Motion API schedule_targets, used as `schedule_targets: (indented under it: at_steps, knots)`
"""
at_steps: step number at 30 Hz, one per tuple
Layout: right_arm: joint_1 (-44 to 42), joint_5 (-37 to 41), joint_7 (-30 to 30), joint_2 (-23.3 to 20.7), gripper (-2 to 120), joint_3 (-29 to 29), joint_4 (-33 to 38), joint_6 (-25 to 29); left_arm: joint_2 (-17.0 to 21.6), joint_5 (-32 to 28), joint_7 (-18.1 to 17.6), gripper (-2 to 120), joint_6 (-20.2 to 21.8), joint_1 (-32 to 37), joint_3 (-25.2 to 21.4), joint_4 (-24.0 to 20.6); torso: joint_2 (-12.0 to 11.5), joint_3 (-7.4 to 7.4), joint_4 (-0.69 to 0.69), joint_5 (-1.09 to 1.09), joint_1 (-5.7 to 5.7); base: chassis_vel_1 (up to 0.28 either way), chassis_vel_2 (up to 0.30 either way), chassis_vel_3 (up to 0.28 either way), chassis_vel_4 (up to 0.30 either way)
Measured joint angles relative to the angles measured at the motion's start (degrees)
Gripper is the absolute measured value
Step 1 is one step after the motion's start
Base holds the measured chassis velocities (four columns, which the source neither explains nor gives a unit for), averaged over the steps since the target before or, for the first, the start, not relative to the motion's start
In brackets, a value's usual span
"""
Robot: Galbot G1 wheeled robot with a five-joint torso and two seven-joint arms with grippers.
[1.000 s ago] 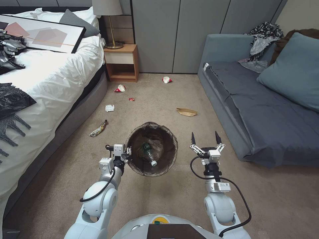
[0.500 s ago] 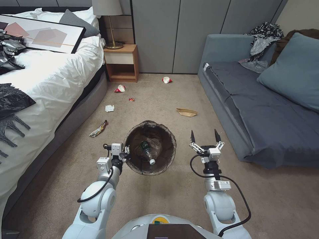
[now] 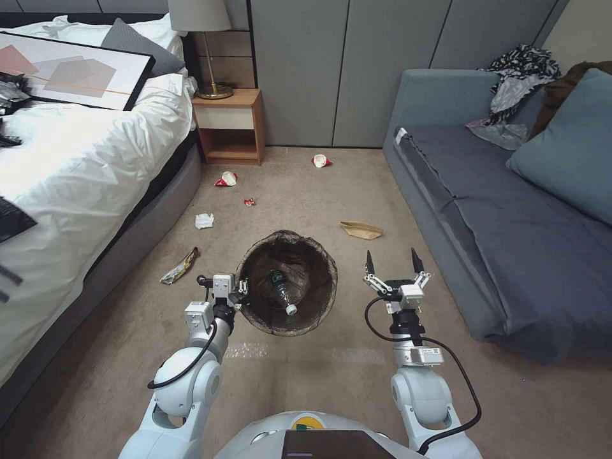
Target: Pick up the trash bin, then pick up the garbage from the floor and place it into the trash bin.
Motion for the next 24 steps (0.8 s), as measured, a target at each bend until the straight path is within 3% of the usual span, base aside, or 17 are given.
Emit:
schedule_targets:
  at_steps: [15,24]
  knots:
    - [0.43,-2.04,-1.39,0.62,100,-0.27,-1.56,4.42,0.06,0.02,0.00,0,-0.19,-0.11,-0.22,0.04,0.00,0.01,0.00,-0.01,0.01,-0.242,0.247,0.247,-0.243]
    - [0.87,-2.57,-1.88,0.13,100,-0.13,-1.54,4.58,0.02,-0.31,0.06,0,0.01,-0.64,-0.71,-0.45,0.00,-0.01,0.00,0.01,0.00,-0.038,0.023,0.027,-0.025]
